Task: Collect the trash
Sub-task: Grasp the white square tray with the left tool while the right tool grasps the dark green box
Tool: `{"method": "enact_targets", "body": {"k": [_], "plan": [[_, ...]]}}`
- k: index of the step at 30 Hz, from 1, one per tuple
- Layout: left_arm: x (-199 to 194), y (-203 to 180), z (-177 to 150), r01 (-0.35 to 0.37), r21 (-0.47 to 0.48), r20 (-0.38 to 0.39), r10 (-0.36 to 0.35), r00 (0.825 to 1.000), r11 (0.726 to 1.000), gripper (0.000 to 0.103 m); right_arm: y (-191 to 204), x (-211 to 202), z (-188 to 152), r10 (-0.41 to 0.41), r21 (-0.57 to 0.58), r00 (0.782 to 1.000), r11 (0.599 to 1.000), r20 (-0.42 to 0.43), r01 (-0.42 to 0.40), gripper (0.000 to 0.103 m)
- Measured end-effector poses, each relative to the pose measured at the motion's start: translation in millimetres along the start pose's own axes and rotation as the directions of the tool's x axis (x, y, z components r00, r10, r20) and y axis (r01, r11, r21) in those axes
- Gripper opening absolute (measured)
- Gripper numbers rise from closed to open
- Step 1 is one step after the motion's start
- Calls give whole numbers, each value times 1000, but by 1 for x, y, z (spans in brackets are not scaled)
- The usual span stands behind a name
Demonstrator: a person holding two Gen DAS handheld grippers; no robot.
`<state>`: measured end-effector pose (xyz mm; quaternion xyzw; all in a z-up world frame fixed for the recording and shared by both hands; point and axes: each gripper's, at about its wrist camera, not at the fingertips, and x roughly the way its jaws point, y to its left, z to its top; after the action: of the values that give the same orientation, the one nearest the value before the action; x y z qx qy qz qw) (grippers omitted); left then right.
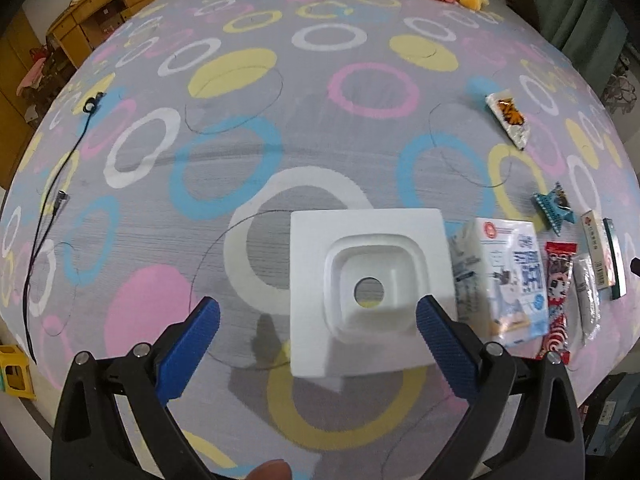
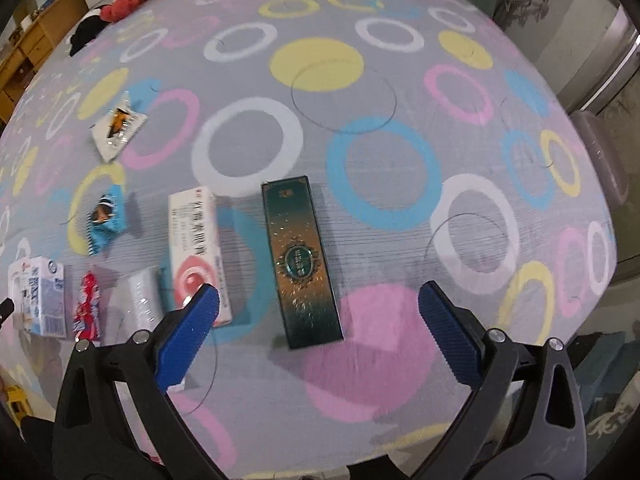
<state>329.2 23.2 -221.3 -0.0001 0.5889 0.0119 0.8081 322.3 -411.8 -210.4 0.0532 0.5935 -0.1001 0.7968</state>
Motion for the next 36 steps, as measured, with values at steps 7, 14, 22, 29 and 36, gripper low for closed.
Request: {"method": "enact_targets", "body": {"k": [7, 14, 22, 29, 36], "plan": [[19, 7, 8, -17, -18, -38, 17, 999, 1000, 96, -3, 35, 6, 27, 21, 997, 999, -77, -25, 98], [35, 11, 11, -29, -28, -71, 27, 997, 999, 96, 0, 55, 13, 33, 14, 994, 999, -106, -31, 98], [52, 22, 16, -22, -63, -93, 16, 996, 998, 96, 1, 74, 30, 7, -28, 992, 1000, -126, -11, 98], [52, 22, 23, 14, -57, -69, -18, 997, 998, 81, -3, 85, 40, 10, -39, 994, 999, -110, -14, 96], [44, 9, 30, 34, -32, -66, -36, 997, 999, 51, 13, 76, 40, 23, -49, 995, 998, -99, -28, 59]]}}
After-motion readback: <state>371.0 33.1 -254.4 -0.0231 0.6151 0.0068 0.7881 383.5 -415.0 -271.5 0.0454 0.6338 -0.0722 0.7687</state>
